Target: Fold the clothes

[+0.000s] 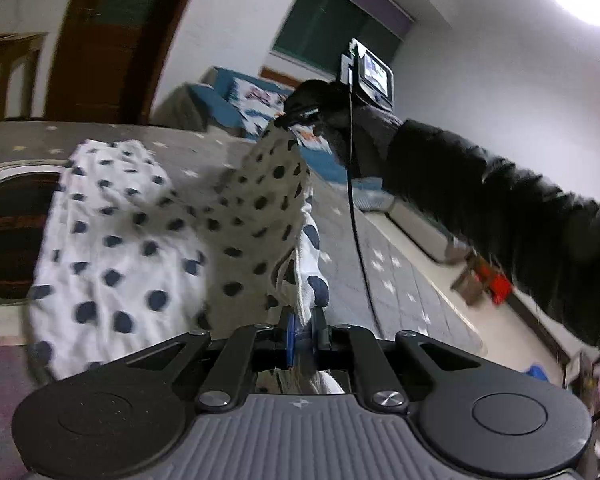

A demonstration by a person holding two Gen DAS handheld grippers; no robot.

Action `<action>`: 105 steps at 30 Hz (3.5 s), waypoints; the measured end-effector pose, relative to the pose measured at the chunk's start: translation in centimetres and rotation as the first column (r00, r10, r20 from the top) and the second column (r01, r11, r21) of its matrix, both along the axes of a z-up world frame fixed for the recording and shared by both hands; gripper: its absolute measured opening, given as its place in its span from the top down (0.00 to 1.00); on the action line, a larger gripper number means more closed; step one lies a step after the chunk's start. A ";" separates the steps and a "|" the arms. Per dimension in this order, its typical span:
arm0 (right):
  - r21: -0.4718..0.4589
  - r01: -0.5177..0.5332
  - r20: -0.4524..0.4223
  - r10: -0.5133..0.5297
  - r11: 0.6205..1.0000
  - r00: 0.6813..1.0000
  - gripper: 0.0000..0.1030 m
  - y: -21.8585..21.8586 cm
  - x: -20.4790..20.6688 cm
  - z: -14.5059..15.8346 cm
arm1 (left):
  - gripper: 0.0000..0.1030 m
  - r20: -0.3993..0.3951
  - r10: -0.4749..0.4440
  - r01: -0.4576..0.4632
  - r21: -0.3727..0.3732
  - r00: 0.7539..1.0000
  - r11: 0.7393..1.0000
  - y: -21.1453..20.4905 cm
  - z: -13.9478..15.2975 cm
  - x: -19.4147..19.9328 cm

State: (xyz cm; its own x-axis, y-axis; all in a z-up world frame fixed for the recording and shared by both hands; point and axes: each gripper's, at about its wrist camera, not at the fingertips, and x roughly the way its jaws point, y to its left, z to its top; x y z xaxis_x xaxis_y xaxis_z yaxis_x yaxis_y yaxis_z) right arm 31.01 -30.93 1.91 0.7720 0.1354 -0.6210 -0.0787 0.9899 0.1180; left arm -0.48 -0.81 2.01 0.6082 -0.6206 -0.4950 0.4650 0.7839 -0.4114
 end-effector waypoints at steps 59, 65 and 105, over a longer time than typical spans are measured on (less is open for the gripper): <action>0.029 -0.474 -0.174 0.471 0.880 0.865 0.88 21.7 1.4 -3.9 | 0.87 -0.060 0.343 -0.343 0.010 0.937 0.939 14.2 -0.9 -1.8; 0.019 -0.484 -0.198 0.478 0.875 0.856 0.79 14.0 -3.2 -3.6 | 0.87 -0.010 0.355 -0.354 0.041 0.935 0.934 13.4 0.4 -0.9; 0.213 -0.660 -0.085 0.687 0.720 0.722 0.58 7.8 -11.0 -7.7 | 0.00 -0.050 0.345 -0.322 0.253 0.937 0.912 4.0 -5.9 9.5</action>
